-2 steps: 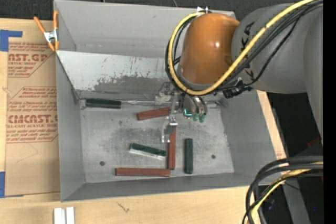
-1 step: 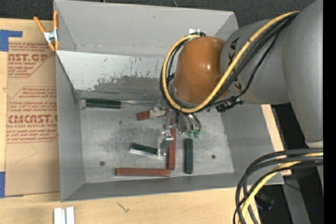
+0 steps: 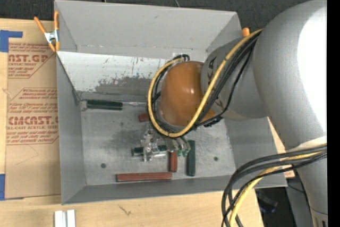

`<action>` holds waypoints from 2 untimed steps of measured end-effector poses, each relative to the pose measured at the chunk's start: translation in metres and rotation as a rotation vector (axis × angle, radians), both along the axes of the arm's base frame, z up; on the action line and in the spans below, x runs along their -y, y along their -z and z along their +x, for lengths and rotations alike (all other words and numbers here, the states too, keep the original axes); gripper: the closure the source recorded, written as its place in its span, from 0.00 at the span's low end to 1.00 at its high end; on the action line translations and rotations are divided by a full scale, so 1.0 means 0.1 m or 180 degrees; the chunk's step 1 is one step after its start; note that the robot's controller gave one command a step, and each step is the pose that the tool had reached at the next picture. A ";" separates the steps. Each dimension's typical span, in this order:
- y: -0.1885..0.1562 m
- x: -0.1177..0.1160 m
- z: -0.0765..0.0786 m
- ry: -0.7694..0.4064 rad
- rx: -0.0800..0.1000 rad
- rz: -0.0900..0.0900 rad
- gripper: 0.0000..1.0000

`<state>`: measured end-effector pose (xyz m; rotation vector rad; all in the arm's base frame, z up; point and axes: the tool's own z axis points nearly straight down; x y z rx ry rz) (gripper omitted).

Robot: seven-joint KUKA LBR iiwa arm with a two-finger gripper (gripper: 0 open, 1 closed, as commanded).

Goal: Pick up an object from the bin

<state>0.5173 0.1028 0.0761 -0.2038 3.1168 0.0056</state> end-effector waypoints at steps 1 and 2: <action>0.00 0.00 0.00 0.0000 0.0000 0.0001 1.00; -1.60 -0.35 0.15 0.0105 -0.0039 -0.0005 1.00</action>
Offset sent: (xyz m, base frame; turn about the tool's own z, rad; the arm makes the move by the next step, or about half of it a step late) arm 0.0139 0.0333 0.1583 0.0347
